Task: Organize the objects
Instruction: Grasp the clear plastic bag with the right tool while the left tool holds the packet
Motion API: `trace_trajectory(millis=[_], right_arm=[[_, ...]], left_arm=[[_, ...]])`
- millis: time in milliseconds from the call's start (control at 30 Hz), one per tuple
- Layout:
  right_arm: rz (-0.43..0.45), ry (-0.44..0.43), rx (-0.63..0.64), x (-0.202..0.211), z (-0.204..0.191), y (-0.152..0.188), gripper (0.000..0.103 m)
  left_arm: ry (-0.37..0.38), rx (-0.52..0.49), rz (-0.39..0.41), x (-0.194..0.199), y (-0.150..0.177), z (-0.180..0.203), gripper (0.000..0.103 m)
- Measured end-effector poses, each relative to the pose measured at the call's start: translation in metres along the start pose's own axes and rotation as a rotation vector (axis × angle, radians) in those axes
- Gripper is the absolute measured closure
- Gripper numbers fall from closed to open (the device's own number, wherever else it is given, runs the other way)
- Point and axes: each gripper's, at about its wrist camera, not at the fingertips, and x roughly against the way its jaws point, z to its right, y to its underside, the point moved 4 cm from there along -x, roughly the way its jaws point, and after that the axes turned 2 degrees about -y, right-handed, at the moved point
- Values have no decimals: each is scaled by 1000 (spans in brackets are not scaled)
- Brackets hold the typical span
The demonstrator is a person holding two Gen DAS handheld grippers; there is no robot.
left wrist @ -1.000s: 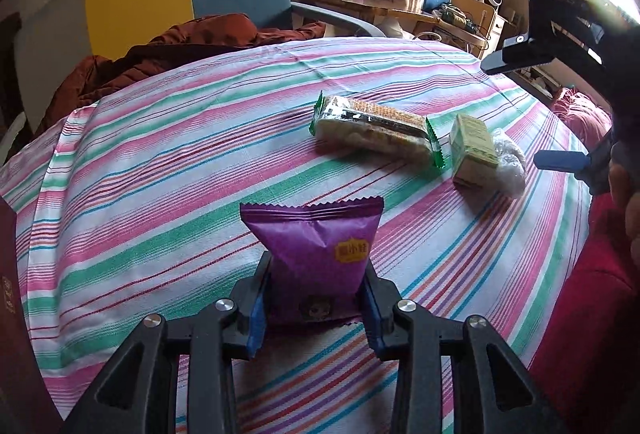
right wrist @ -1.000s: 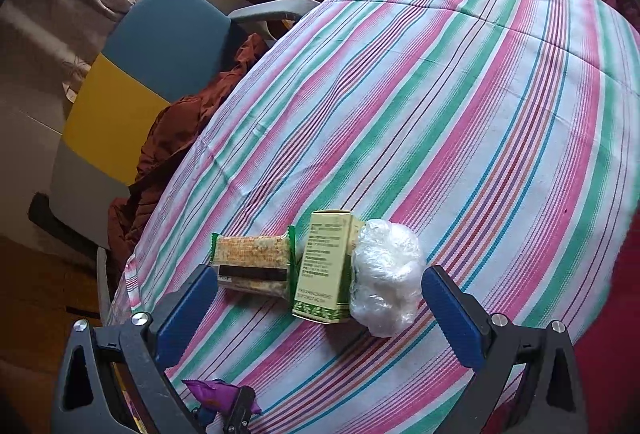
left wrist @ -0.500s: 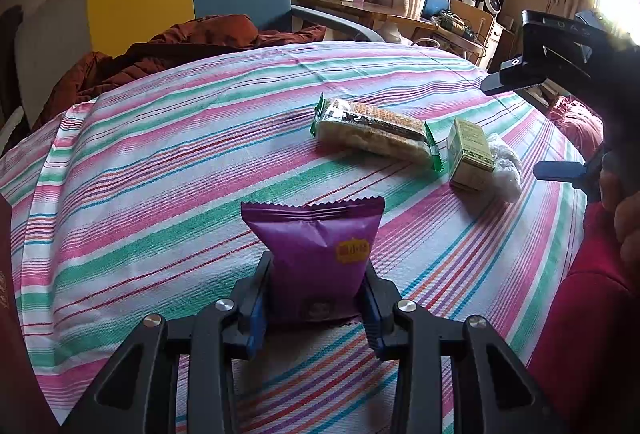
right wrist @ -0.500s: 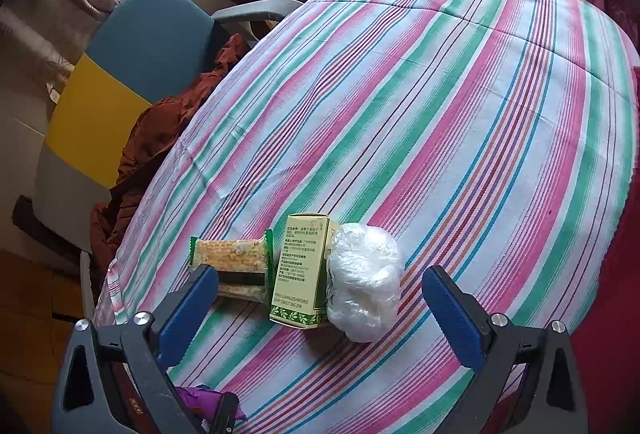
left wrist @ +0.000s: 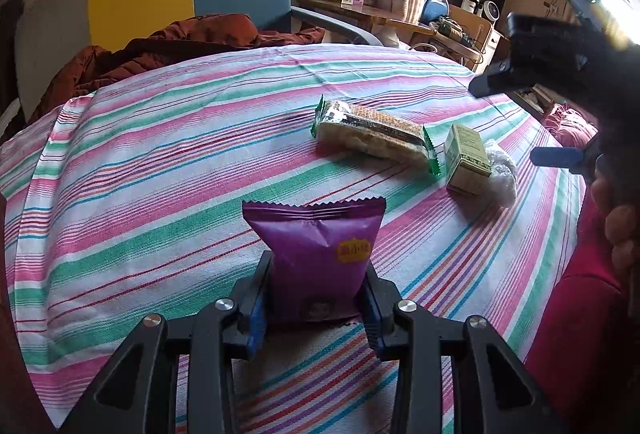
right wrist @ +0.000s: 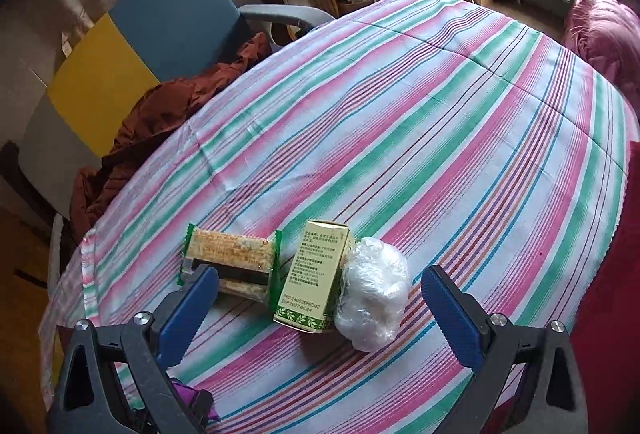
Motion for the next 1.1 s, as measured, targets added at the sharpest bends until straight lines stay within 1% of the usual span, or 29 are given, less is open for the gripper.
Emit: trace_trajectory(millis=[33,67,100,167,233,333,367,433,567,600,633,667,700,733,800,833,900,967,1033,1100], right_arm=[[-14,-2,-12,-3,2,0,10],[-19,4,-26,-5,6,0,11],[-15,15,-36,-4,10,-1,11],[2,37,-51,-2,16,-3,17],[10,59,-73,0,21,-4,27],[25,116,-97,4,29,-5,35],[19,146,-94,3,30,-4,37],[-19,175,-83,-4,30,-1,45],[-81,216,-68,-16,32,2,45],[-123,214,-53,-25,30,4,46],[-168,173,-55,-34,28,7,45],[-169,164,-45,-35,25,7,47],[-145,171,-32,-32,24,4,52],[-135,173,-33,-30,25,2,63],[-150,151,-46,-32,27,3,65],[-147,151,-31,-31,25,2,66],[-132,151,-11,-29,21,0,66],[-99,135,-20,-23,23,-3,66],[-46,80,-27,-12,20,-8,66],[4,43,-3,-3,15,-12,66]], left_arm=[[2,2,1,0,0,0,64],[3,2,1,0,0,0,64],[4,3,2,0,0,0,64],[8,6,3,0,0,-1,64],[17,13,3,0,0,-2,64],[27,22,4,0,0,-3,63],[28,22,3,-1,0,-3,63],[30,23,4,-1,0,-3,63],[37,30,4,-2,-1,-4,63],[38,31,4,-2,0,-4,63],[39,31,5,-2,0,-4,63],[41,33,5,-2,0,-5,63],[44,35,6,-2,0,-5,63],[46,37,6,-2,0,-6,63],[46,36,6,-1,0,-5,63],[46,36,7,-1,0,-6,63],[49,38,7,-1,0,-6,63],[50,40,7,-1,1,-6,63],[47,36,5,-1,1,-4,63],[50,34,1,0,0,-4,65]])
